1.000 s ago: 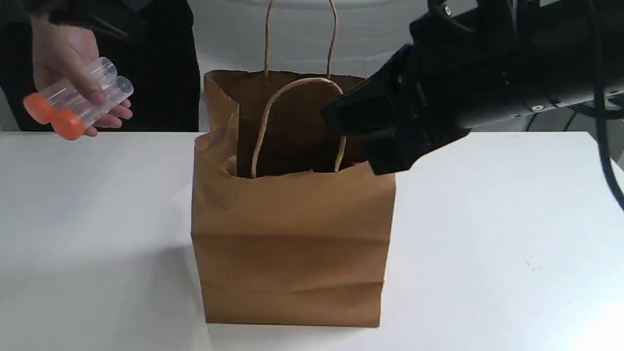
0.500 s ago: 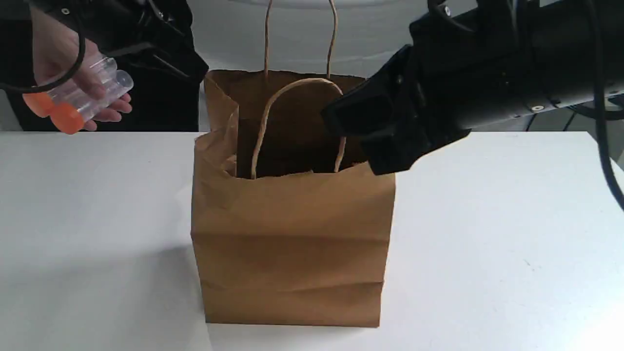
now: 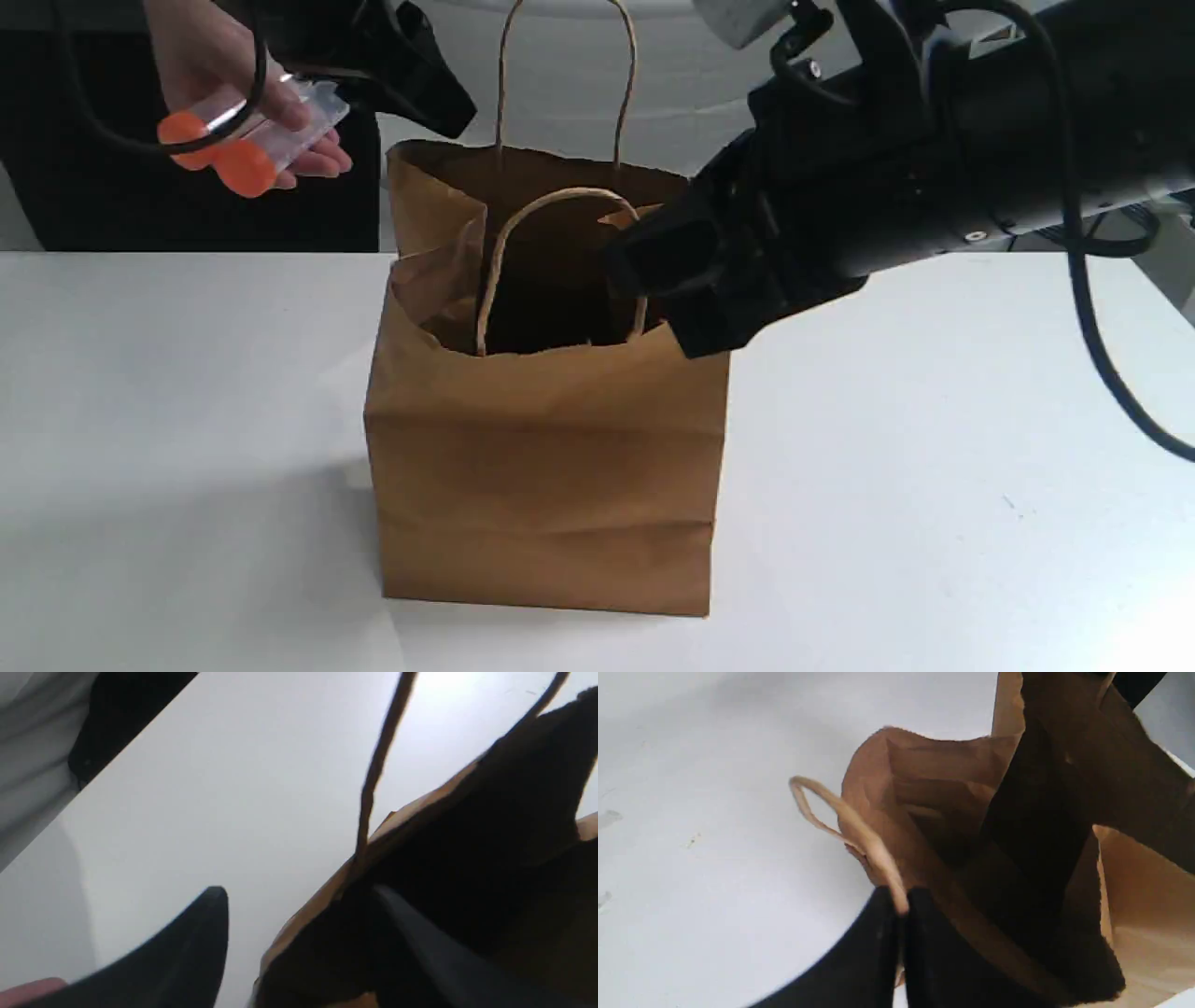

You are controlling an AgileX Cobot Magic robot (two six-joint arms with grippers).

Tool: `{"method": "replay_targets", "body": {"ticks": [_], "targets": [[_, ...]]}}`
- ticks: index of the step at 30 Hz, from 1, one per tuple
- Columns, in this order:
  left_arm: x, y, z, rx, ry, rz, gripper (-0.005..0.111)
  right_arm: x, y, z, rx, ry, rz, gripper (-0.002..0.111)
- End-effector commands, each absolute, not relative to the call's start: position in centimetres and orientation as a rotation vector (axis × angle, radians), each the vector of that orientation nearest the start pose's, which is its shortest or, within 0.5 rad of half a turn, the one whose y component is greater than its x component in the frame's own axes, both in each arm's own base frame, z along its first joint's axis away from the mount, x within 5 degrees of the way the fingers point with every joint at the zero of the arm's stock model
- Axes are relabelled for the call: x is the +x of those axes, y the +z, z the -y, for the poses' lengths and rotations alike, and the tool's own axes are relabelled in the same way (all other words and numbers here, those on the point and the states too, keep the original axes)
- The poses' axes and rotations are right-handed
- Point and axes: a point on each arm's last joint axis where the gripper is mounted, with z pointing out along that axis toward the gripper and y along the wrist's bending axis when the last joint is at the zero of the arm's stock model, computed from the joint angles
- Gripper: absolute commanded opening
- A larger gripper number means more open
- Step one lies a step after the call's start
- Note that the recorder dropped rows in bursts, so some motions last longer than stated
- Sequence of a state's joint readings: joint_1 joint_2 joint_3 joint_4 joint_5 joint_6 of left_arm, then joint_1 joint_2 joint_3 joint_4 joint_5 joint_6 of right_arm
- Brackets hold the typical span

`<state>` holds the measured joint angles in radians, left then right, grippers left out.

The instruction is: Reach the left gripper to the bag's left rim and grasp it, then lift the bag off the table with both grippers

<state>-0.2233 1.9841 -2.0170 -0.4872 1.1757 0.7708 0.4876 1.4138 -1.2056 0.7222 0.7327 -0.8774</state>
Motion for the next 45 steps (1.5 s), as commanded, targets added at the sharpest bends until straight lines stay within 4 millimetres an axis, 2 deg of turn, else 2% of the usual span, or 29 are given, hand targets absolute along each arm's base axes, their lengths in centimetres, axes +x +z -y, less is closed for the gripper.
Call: {"method": "replay_targets", "body": {"ticks": [1,6,13,16,20,24,31,34,37,40,45], "targets": [[42.2,34.3,13.9,1.112,-0.446,-2.244,0.047,25.0,34.8,-18.1,-1.098,0.639,-1.997,0.000],[42.7,33.1,13.8,1.136,-0.411,-2.281,0.047,25.0,34.8,-18.0,-1.099,0.637,-1.997,0.000],[42.8,33.0,13.8,1.142,-0.413,-2.275,0.046,25.1,34.8,-18.0,-1.096,0.635,-1.995,0.000],[42.7,33.0,14.0,1.123,-0.451,-2.286,0.031,25.1,34.8,-18.0,-1.096,0.635,-1.995,0.000],[42.6,32.6,14.5,1.147,-0.520,-2.281,0.000,25.1,34.8,-18.0,-1.096,0.635,-1.995,0.000],[43.0,31.8,14.5,1.161,-0.519,-2.293,0.000,25.1,34.8,-18.0,-1.095,0.634,-1.994,0.000],[43.3,30.8,14.5,1.026,-0.556,-2.399,0.000,25.1,35.0,-18.0,-1.093,0.627,-1.988,0.000],[43.4,30.7,14.4,1.016,-0.557,-2.410,0.000,25.1,36.5,-18.0,-1.081,0.636,-1.976,0.000],[43.7,30.7,13.7,0.933,-0.588,-2.439,0.000,25.1,38.8,-17.9,-1.046,0.630,-1.935,0.000],[44.1,31.1,12.6,0.843,-0.693,-2.420,0.000,25.0,41.1,-17.9,-1.059,0.610,-1.879,0.000],[44.7,31.9,10.6,0.716,-0.832,-2.370,0.000,25.0,43.6,-17.7,-1.032,0.592,-1.825,0.000]]}}
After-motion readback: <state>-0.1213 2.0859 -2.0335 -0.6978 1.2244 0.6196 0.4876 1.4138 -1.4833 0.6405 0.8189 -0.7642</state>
